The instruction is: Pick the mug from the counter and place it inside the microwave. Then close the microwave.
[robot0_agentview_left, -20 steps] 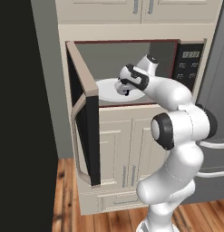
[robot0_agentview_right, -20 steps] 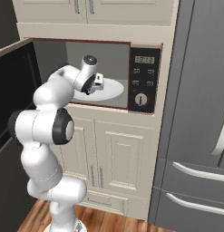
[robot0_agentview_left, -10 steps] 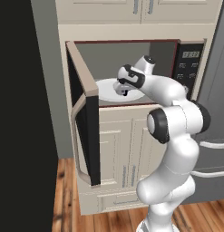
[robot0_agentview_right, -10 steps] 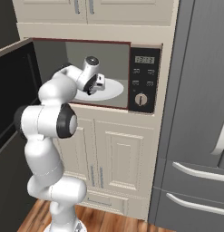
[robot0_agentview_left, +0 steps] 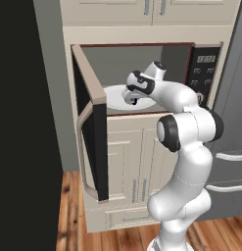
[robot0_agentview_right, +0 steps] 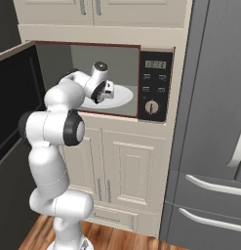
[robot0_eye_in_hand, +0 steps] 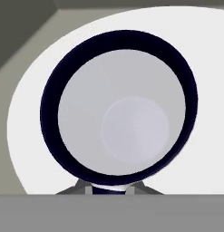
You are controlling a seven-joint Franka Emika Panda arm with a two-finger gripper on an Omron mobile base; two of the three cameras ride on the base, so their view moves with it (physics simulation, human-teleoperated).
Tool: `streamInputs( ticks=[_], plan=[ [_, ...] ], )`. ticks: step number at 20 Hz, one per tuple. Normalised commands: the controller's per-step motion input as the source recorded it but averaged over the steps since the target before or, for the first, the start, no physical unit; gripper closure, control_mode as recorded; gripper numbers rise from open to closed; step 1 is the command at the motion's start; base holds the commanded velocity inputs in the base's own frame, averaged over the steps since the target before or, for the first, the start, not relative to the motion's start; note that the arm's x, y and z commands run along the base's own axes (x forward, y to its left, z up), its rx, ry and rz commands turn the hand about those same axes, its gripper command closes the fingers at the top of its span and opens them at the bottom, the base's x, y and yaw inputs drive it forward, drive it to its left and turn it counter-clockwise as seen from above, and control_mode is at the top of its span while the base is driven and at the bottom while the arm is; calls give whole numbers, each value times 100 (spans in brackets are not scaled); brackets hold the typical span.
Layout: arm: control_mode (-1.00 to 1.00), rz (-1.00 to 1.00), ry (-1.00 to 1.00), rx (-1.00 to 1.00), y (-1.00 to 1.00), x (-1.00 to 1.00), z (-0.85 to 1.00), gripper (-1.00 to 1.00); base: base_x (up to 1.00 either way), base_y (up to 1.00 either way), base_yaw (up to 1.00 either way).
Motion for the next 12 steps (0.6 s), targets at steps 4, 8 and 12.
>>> streamInputs(
  ticks=[4,8,12],
  plan=[
    [-100,0,0,0,0,4,-12,100,0,0,0],
    [-100,0,0,0,0,3,-14,100,0,0,0],
    [-100,0,0,0,0,0,0,100,0,0,0]
  ],
)
